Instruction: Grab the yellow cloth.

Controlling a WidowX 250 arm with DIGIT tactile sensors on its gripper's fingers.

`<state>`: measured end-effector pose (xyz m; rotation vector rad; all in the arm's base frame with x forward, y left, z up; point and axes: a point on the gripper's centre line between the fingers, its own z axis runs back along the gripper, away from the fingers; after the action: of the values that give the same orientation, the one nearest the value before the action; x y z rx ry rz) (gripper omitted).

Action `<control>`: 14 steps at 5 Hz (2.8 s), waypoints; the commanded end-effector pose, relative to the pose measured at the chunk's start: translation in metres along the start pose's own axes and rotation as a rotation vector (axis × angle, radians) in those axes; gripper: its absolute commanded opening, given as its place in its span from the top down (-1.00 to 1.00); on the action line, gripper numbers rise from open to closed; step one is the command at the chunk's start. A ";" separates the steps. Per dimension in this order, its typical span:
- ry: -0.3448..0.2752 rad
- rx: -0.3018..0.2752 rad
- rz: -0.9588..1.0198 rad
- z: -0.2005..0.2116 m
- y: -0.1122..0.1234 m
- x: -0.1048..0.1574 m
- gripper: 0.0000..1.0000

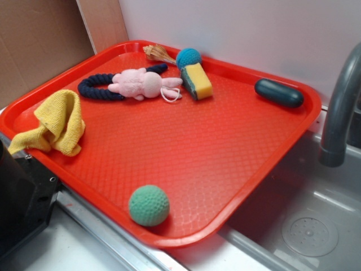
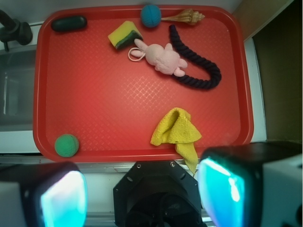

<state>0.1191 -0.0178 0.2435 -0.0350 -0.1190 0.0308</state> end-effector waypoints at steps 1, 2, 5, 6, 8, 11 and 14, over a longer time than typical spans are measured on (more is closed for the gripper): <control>0.000 0.000 0.000 0.000 0.000 0.000 -1.00; 0.069 0.128 0.092 -0.047 0.043 -0.008 -1.00; 0.106 0.110 0.105 -0.130 0.073 -0.011 -1.00; 0.122 0.088 0.057 -0.147 0.062 -0.008 -1.00; 0.170 0.080 0.010 -0.201 0.068 0.002 -1.00; 0.193 0.129 0.032 -0.203 0.068 -0.004 1.00; -0.025 0.195 0.049 -0.088 0.011 0.035 1.00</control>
<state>0.1623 -0.0063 0.1515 0.1489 -0.0969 0.0861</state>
